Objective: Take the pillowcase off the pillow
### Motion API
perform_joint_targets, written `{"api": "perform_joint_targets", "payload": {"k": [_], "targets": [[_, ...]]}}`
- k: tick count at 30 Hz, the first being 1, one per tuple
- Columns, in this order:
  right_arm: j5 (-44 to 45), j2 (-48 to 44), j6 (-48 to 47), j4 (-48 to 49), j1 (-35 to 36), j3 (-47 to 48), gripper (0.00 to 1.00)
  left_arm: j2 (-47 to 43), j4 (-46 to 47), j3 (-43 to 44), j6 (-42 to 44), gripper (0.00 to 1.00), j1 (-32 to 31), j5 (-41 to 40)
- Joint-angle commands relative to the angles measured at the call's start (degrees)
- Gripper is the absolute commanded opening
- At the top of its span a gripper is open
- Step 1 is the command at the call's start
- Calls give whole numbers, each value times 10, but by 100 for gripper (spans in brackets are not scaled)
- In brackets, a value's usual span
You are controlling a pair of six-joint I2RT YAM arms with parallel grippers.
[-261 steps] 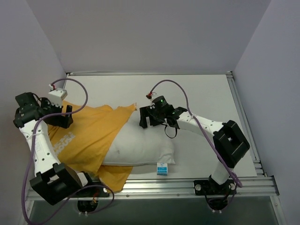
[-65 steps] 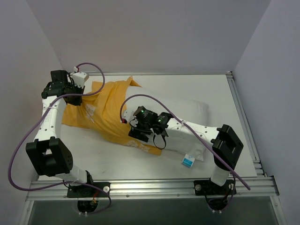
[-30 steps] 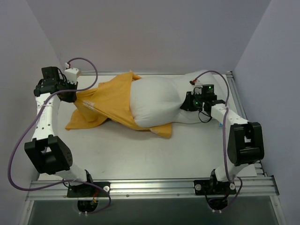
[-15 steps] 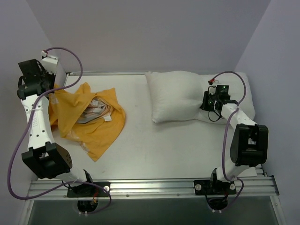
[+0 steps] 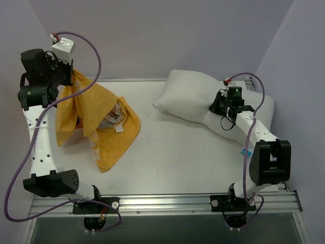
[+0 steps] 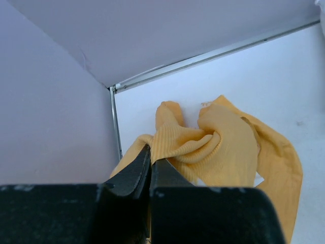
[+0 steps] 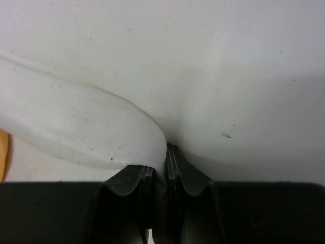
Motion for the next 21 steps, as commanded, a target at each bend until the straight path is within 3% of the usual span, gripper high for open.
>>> {"api": "perform_joint_targets", "payload": {"k": [1,5,8,9,11,12,14,15,21], "targets": [[11,8,53,12,20,43,0,2,-4,19,-34,2,-24,24],[2,23,66,17,29,47,1,2,-5,-25,-32,2,-66,13],[-1,25,67,14,34,47,25,14,-8,-62,-22,3,-77,19],[-2,21,64,11,36,47,43,19,-19,-72,-11,7,-78,26],[-2,19,56,-2,40,52,53,35,-32,-92,-2,38,-84,34],[-1,15,51,-5,40,54,70,41,-50,-109,15,58,-86,40],[3,9,42,-28,40,62,95,52,-63,-124,22,94,-87,37],[6,2,38,-35,41,65,99,55,-64,-131,20,94,-87,33],[38,-35,7,-87,40,94,100,35,-57,-163,11,94,-87,-15]]}}
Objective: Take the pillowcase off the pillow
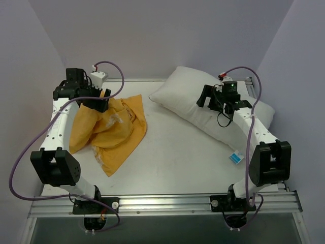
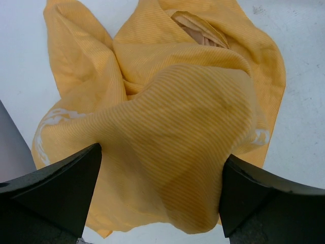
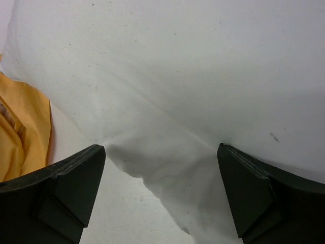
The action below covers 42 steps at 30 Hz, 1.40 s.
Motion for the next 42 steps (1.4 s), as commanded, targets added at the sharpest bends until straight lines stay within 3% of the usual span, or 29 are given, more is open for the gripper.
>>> {"api": "perform_joint_targets", "payload": {"k": [1,6,11,15,19,23,25,27,30,33,37,42], "targets": [[39,-45,-28,-53,-6,29,100,-37,8,0,0,94,-2,-27],[51,-65,-30,-79,-27,38,100,-50,-13,-13,-5,94,26,-52],[59,-86,-36,-92,-48,36,100,-62,-108,-16,60,94,28,-7],[51,-96,-42,-98,-49,34,100,-90,-189,24,117,94,27,84],[37,-100,-42,-102,-50,33,100,-153,-251,69,181,94,34,252],[36,-109,-47,-112,-50,32,100,-199,-163,68,92,94,52,286],[36,-112,-52,-114,-51,29,100,-202,-112,51,29,94,53,236],[36,-115,-55,-119,-53,27,100,-196,-57,35,-45,94,60,111],[44,-112,-56,-132,-59,26,100,-170,-45,8,-97,94,92,-38],[90,-111,-46,-148,-65,29,100,-145,-43,-24,-150,94,137,-119],[171,-111,-24,-160,-65,38,100,-172,-3,-98,-191,94,223,-124],[202,-118,-40,-172,-65,51,100,-222,23,-160,-168,94,228,-109]]}}
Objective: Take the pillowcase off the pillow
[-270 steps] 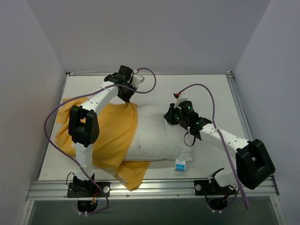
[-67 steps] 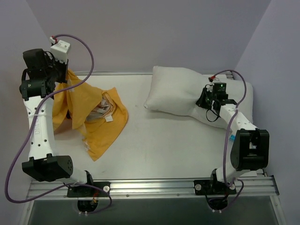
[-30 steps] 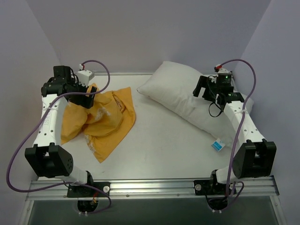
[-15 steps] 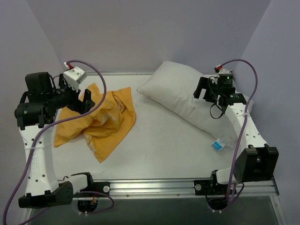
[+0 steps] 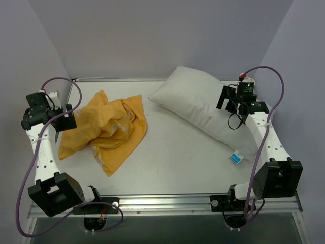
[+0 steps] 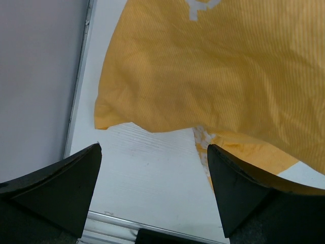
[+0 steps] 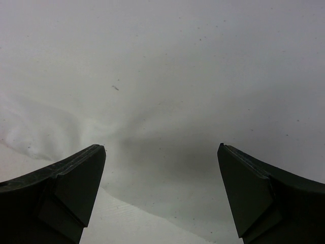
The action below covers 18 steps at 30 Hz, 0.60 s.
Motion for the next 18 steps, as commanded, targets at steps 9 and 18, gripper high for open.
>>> {"api": "perform_joint_targets", "payload": {"k": [9,18], "targets": [[49,-67,-1,0,-4,8,100,-114,37,-65,31,94,-3,-15],[15,-177,6,41,-4,-67,100,-139,45,-114,69,94,-3,16]]}}
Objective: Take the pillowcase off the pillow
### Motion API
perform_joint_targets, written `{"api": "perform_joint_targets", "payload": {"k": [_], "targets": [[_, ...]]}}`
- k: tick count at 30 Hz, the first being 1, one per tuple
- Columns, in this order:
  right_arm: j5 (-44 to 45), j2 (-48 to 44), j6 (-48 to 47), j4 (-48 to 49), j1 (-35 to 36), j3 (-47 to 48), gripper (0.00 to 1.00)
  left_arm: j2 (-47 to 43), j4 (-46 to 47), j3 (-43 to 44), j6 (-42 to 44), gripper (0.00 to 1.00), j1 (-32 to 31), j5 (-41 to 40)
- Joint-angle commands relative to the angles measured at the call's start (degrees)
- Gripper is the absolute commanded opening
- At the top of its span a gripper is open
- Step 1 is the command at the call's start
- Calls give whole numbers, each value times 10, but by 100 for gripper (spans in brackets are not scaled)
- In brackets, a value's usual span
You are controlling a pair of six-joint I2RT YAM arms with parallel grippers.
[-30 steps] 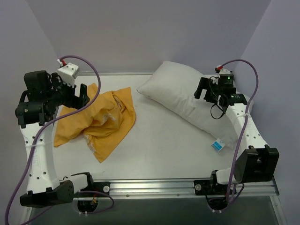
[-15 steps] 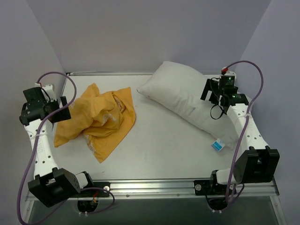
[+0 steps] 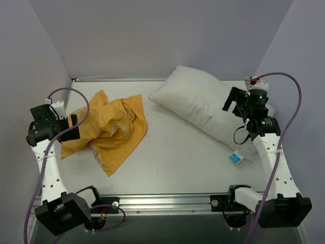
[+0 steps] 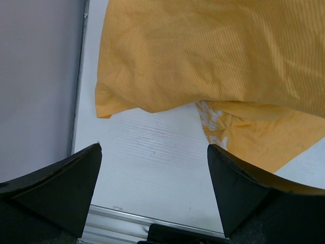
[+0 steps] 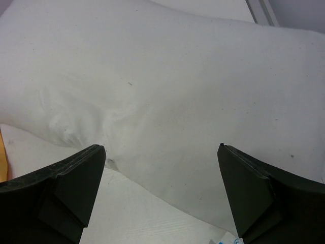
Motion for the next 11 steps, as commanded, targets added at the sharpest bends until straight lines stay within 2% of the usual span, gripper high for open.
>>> {"api": "perform_joint_targets", "payload": {"k": [1,11], "targets": [[-15,-45,5,29,-4,-31,100,-21,23,-12,20,94,-1,21],[-42,-86,-7,57,-4,-68,100,-30,27,-22,26,94,0,35]]}}
